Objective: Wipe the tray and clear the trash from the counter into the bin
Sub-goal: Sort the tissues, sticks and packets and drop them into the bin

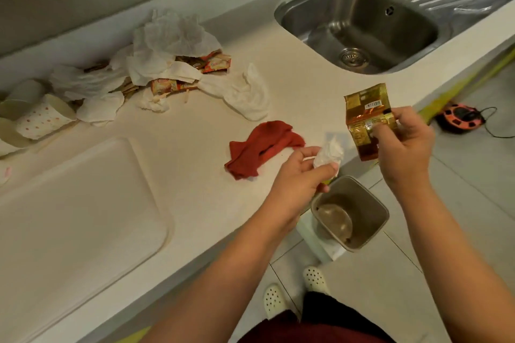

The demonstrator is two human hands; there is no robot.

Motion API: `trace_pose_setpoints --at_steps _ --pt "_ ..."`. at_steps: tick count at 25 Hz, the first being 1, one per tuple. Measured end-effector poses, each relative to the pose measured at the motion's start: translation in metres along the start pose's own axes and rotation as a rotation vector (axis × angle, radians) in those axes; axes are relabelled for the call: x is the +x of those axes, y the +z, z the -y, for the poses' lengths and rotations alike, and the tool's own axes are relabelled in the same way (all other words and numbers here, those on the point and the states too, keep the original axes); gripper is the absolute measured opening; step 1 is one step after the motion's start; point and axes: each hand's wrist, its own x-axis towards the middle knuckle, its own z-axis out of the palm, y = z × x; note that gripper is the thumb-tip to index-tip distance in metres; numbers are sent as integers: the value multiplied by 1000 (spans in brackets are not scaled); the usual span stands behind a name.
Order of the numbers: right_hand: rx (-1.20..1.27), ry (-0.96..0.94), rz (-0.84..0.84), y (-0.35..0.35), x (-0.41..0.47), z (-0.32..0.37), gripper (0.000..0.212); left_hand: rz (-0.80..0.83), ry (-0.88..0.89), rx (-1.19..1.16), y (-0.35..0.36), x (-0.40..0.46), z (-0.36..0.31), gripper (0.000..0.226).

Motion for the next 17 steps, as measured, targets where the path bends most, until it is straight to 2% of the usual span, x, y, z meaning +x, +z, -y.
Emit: trace_pose_setpoints --at_steps 4,7,9,13,17 --pt "-75 -9 -104 -40 -11 -50 11 58 -190 42 34 18 48 25" --pt "-183 102 -120 -65 -30 -107 18 -23 -319 73 48 36 80 21" --pt "-269 262 -13 -80 -46 -150 14 -92 -390 160 54 54 108 22" --pt "-495 609 314 -100 -67 -219 12 -154 -506 403 62 89 160 43" --pt "-621 725 486 -99 -55 -252 16 -168 -568 543 70 117 184 48"
